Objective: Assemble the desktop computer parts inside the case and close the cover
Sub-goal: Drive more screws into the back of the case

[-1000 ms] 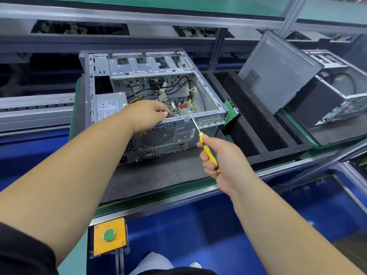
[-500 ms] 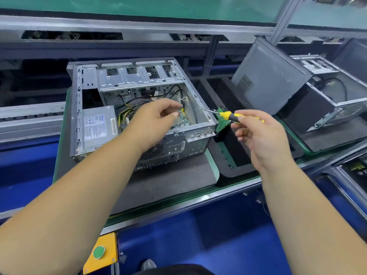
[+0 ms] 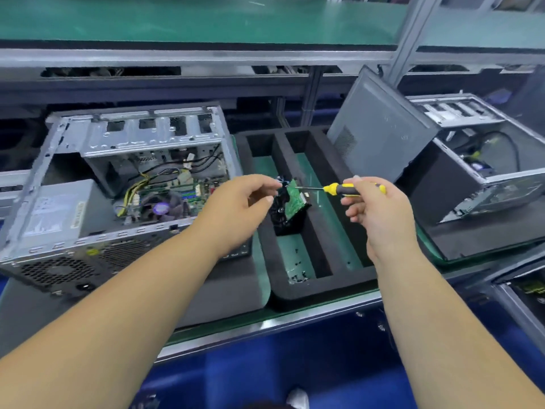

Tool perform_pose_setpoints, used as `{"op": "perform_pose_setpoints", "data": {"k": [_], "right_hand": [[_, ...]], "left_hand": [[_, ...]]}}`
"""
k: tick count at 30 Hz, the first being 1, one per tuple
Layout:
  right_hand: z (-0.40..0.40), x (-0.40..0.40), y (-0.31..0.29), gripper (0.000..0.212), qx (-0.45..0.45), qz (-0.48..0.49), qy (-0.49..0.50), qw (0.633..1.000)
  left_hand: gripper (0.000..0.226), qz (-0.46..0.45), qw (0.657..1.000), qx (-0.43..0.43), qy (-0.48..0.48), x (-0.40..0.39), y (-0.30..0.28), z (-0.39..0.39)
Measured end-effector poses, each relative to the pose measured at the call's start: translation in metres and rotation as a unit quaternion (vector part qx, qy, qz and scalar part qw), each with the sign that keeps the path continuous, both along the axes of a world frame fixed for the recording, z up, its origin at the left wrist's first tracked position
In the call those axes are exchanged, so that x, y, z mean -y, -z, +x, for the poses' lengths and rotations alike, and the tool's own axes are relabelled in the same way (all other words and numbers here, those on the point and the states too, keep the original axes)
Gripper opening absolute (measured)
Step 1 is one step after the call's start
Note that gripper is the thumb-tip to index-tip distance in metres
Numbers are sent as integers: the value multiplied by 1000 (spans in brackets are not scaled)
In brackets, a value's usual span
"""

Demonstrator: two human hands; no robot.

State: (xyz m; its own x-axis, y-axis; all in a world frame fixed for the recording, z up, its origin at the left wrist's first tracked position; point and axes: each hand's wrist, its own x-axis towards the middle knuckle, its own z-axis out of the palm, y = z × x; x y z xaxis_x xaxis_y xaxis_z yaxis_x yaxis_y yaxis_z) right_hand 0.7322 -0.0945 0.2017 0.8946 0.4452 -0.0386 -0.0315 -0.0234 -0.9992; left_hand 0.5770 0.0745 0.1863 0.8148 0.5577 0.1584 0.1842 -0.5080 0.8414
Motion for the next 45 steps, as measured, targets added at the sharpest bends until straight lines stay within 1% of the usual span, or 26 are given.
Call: {"op": "perform_pose_setpoints", "data": {"k": [4, 7, 11, 15, 18, 20, 25, 27, 34, 41, 45], "right_hand": [[55, 26, 14, 14, 2, -29, -1, 1000], [90, 43, 29, 12, 21, -68, -4, 997], [125, 57, 48, 16, 72, -183, -37, 980], [148, 61, 66, 20, 139, -287, -94, 943], [160, 58, 81, 21, 188, -376, -152, 894], [164, 56, 91, 22, 204, -422, -187, 863], [165, 51, 111, 21, 243, -485, -246, 803], [165, 48, 117, 23, 256, -498, -256, 788], [170, 43, 128, 24, 255, -516, -271, 772], [172, 44, 129, 24, 237, -514, -278, 776], [175, 46, 117, 25, 229, -497, -267, 793]], "left_hand": [[30, -32, 999, 0, -1, 33, 12, 55], [32, -56, 998, -26, -9, 54, 27, 91], [33, -92, 994, -56, -32, 72, 48, 123], [31, -113, 989, -80, -55, 80, 63, 142], [32, -118, 986, -96, -66, 83, 73, 149], [32, -126, 984, -108, -70, 84, 79, 151], [30, -147, 977, -124, -89, 82, 92, 154], [30, -165, 974, -122, -98, 82, 94, 155], [28, -179, 970, -134, -92, 83, 96, 160], [28, -207, 964, -134, -100, 83, 99, 161], [29, -211, 962, -144, -98, 84, 99, 163]]}}
